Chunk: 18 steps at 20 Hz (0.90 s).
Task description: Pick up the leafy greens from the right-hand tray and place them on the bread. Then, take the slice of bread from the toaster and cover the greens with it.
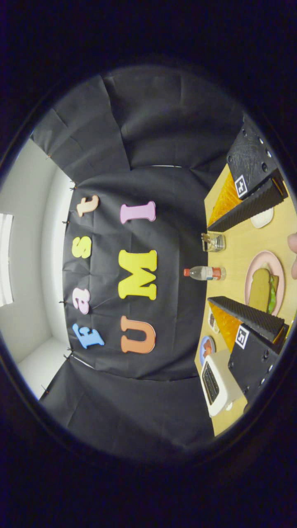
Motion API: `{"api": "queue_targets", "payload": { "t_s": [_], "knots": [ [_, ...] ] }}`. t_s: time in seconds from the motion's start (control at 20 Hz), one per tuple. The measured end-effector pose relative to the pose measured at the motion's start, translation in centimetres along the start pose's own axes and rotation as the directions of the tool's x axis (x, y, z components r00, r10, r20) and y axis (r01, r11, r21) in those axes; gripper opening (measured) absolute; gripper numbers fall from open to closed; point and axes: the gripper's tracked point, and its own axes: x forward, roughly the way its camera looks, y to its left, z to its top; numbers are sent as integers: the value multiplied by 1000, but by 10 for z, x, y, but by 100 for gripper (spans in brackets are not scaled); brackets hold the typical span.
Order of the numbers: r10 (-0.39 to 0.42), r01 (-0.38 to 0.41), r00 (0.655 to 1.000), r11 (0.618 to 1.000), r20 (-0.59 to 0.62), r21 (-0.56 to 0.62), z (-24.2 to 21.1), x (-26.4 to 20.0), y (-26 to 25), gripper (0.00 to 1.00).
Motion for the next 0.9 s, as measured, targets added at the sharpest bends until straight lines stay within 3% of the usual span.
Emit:
{"api": "queue_targets", "payload": {
  "t_s": [0.9],
  "knots": [
    [9,-9,1000,999,12,42,8,-21,-6,96]
  ]
}}
